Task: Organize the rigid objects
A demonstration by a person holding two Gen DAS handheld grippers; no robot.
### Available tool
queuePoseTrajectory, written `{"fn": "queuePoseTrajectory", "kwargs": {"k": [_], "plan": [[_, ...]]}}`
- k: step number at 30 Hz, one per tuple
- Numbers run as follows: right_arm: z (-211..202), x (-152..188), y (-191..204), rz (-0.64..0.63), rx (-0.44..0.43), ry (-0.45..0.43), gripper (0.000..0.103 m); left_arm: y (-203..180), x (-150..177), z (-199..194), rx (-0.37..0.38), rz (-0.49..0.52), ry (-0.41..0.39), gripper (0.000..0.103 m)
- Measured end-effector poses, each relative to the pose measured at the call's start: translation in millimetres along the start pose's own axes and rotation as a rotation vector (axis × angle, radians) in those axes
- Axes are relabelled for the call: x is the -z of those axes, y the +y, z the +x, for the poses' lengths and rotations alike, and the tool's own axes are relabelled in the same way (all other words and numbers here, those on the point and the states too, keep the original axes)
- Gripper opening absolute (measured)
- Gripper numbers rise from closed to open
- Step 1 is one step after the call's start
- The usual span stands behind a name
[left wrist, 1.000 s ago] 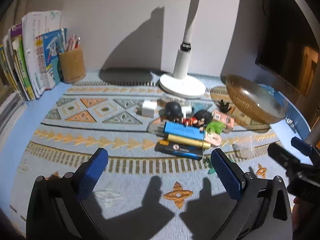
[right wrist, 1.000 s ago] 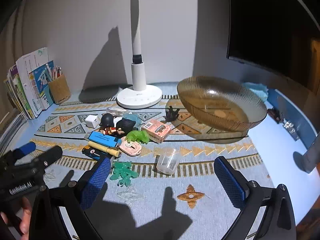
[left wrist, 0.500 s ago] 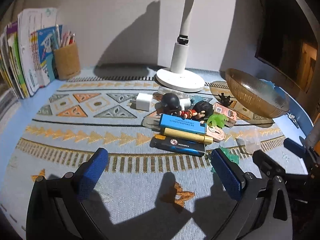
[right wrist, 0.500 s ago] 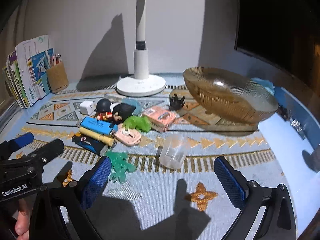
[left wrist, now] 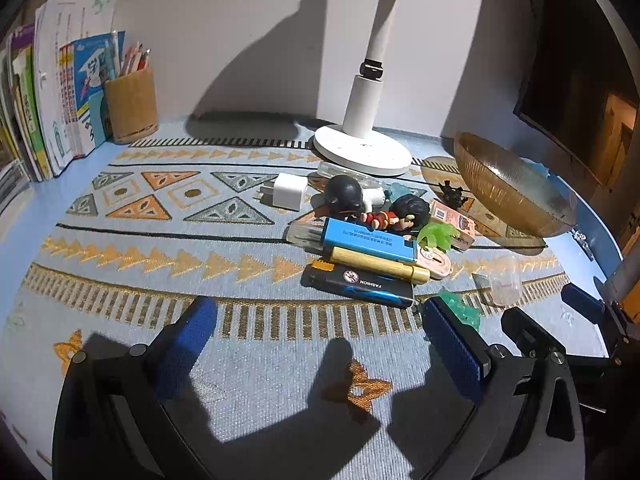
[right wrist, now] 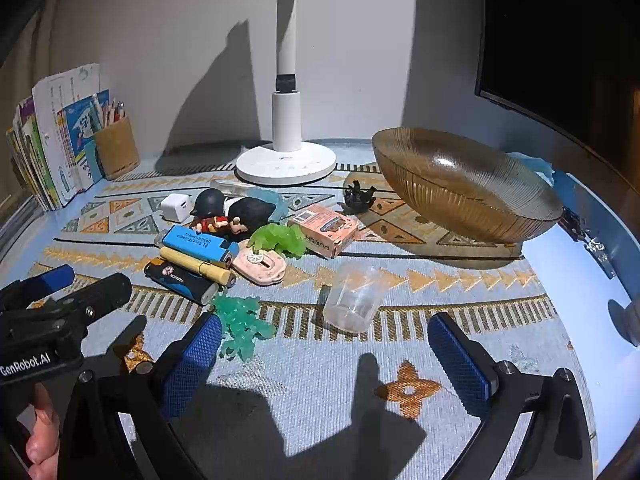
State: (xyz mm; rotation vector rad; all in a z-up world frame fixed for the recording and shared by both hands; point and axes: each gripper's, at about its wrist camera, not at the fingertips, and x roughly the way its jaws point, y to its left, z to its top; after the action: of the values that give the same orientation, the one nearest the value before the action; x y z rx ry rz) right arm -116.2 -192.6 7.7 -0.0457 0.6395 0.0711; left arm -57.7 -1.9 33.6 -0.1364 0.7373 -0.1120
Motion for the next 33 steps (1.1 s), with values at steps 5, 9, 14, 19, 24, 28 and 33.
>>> {"fn": "queuePoseTrajectory", "kwargs": {"k": [5,9,14,19,24,28,33], "plan": [[2.4,-1.0,-0.8,0.002,-0.010,0.009,0.103,3.2,-0.8,2.8,0.012,-0.019,0.015,0.102],[5.3,-1.3,-1.2,0.006,-0.010,0.025,0.103,4.4,-1.4,4.7,0.016,-0.027,0.025,0.102],[8.3,-1.1,-0.4,-0.004,-0.006,0.042,0.103,7.6,-1.9,6.1,0.019,-0.044,0.034,0.102],[8.9,-1.3,-2.0,0.000,-0.014,0.042,0.103,7.2,-1.3,5.5,0.010,-0.040,0.030,0.102],[9.4,-1.4,-2.4,0.006,-0.012,0.046,0.103,7.5,-1.3,5.2,0.007,-0.035,0.029,0.102],[10.2,-2.1,-2.1,0.005,-0.009,0.050,0.103,7.5,-0.9,4.3,0.007,-0.030,0.028,0.102],[10.5,-2.0,-3.4,0.006,-0.008,0.050,0.103,5.3,-1.1,3.0,-0.005,-0.012,0.019,0.102]]}}
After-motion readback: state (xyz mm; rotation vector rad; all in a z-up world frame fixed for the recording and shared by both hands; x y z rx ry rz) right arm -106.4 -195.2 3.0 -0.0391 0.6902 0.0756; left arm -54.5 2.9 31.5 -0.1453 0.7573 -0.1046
